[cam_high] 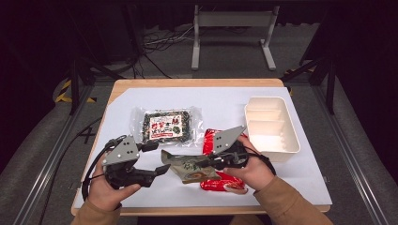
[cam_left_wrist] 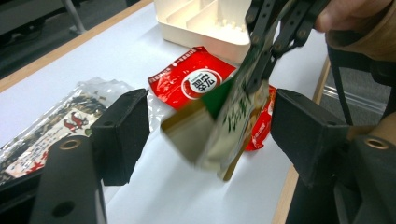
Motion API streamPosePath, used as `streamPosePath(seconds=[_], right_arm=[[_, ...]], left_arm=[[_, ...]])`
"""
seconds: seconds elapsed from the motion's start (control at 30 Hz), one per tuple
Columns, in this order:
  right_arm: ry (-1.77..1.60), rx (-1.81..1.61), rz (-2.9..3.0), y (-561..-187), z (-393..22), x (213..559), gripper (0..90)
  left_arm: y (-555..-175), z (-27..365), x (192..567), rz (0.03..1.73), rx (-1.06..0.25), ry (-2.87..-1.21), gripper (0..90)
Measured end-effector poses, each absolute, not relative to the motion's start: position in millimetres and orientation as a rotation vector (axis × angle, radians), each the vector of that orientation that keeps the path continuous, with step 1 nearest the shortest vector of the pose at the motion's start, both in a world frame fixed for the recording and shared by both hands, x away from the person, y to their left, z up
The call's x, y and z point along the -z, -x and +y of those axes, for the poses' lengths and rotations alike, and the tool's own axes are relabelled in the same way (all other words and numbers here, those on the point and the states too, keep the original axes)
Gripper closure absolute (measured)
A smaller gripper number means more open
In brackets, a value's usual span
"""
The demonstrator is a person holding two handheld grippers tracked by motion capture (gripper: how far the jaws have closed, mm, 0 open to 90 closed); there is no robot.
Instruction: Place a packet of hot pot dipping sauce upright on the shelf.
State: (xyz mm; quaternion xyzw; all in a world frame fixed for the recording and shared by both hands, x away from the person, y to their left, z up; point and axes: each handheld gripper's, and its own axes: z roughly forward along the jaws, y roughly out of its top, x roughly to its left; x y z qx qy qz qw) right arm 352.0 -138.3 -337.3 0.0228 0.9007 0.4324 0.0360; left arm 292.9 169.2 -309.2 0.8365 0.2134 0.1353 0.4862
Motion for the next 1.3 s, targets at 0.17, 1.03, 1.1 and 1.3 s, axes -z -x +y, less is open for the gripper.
streamPosePath(seconds=[0.17,1.03,1.1,1.3], right_arm=[[-0.109,-1.319,2.724,-356,-154,326,89.0],[-0.220,-1.304,2.578,-384,-203,283,89.1],[-0.228,-1.309,2.565,-386,-207,279,89.1],[-0.256,-1.315,2.532,-392,-218,272,89.1]], left_arm=[[-298,180,312,0.564,-0.323,-2.006,27.9],[-312,204,330,0.696,-0.376,-2.007,22.8],[-313,205,333,0.712,-0.382,-2.007,21.3],[-317,206,337,0.751,-0.394,-2.008,20.3]])
